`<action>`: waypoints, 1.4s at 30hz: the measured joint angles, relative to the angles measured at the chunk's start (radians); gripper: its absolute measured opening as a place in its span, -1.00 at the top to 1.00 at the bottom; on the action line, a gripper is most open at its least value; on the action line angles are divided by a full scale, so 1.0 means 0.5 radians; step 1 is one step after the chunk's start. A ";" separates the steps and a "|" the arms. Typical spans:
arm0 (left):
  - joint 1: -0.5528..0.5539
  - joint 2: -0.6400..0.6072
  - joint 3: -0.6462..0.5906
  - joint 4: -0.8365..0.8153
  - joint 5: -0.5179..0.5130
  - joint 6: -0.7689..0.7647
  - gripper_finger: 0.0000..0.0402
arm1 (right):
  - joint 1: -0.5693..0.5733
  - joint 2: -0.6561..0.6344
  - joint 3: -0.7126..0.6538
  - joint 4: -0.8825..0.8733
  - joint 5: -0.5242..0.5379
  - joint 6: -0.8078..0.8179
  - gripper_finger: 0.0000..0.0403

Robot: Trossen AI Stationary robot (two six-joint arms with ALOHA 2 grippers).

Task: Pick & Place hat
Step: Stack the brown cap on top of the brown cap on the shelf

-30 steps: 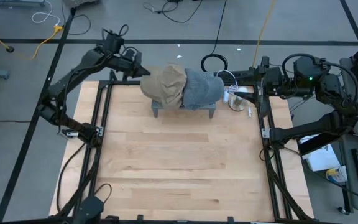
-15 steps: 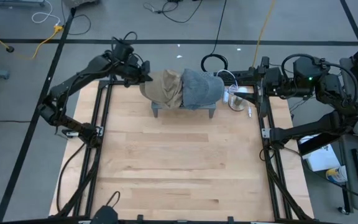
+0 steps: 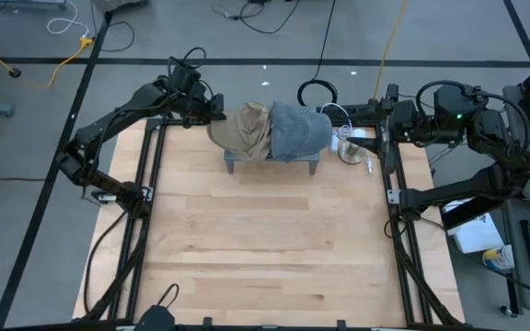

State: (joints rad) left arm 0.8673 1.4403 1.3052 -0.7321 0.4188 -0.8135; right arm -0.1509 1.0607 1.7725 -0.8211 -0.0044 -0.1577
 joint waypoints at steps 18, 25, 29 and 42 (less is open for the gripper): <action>0.021 0.000 0.000 -0.166 -0.424 -0.212 -0.35 | 0.000 -0.001 -0.001 -0.119 -0.001 0.026 -0.12; 0.014 -0.037 0.000 -0.147 -0.610 -0.213 -0.19 | 0.001 -0.014 -0.002 -0.140 -0.001 0.026 -0.12; 0.005 -0.092 0.000 -0.137 -0.735 -0.221 -0.18 | 0.001 -0.017 -0.002 -0.155 0.000 0.019 -0.12; -0.308 -0.233 0.004 0.063 -0.949 -0.118 -0.21 | 0.000 -0.018 -0.002 -0.150 0.006 -0.028 -0.12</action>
State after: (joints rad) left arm 0.7133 1.3240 1.3071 -0.7009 -0.0556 -0.8726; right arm -0.1507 1.0519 1.7718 -0.8963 -0.0015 -0.1717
